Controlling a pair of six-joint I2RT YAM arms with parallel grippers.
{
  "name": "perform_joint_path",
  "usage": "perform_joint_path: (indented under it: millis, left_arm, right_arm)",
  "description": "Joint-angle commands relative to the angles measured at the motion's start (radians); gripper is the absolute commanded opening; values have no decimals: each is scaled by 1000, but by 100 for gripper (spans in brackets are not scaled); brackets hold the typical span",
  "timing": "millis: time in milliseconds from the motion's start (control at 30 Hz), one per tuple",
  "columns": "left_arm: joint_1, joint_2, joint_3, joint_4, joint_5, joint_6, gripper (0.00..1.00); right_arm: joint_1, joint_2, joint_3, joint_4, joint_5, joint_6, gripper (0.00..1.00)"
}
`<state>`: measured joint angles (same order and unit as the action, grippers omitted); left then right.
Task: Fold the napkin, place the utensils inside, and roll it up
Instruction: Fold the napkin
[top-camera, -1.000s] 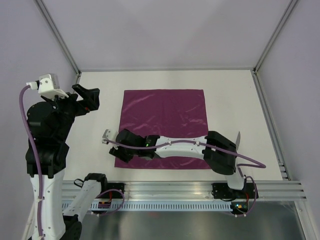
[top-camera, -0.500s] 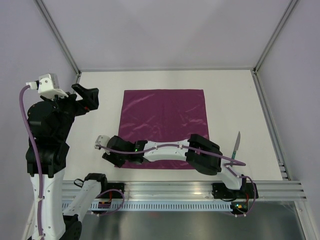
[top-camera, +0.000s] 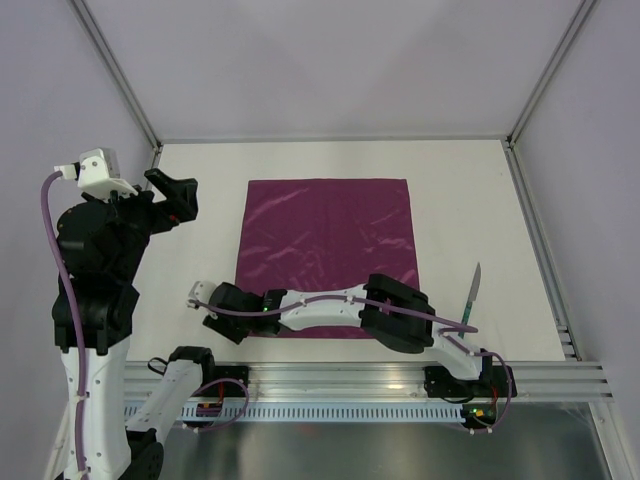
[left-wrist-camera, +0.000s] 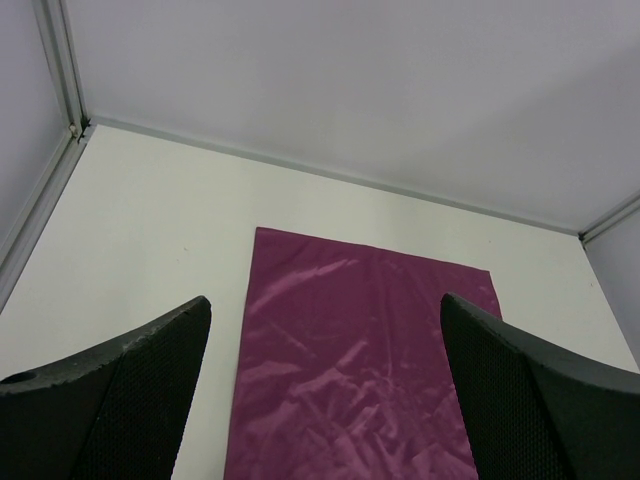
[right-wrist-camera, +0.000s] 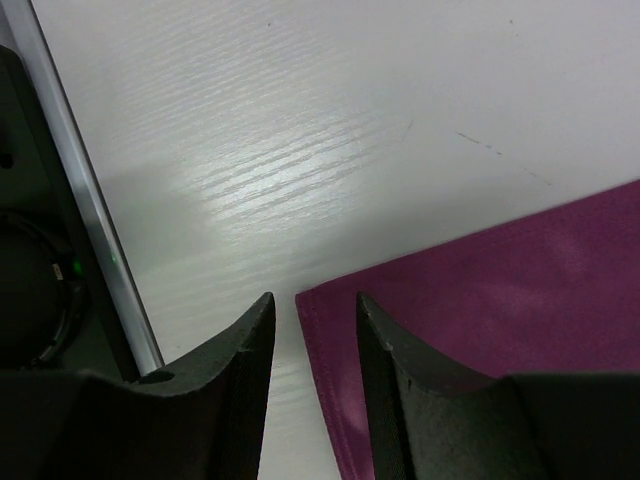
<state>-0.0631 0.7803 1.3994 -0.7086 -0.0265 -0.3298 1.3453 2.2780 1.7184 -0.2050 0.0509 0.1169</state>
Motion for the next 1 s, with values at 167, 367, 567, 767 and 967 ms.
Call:
perform_joint_path:
  millis: [167, 367, 567, 767, 967]
  left_arm:
    - [2, 1, -14, -17, -6, 29, 100]
    - [2, -3, -19, -20, -9, 34, 100]
    - [2, -3, -25, -20, -10, 35, 100]
    - [2, -4, -25, -22, -15, 41, 100]
    - [2, -1, -36, -20, -24, 43, 100]
  right_arm:
    - [25, 37, 72, -23, 38, 24, 45]
    - [23, 46, 63, -25, 76, 24, 45]
    - [23, 61, 69, -28, 92, 23, 45]
    - [25, 67, 63, -36, 83, 29, 46]
    - [25, 71, 63, -40, 86, 30, 43]
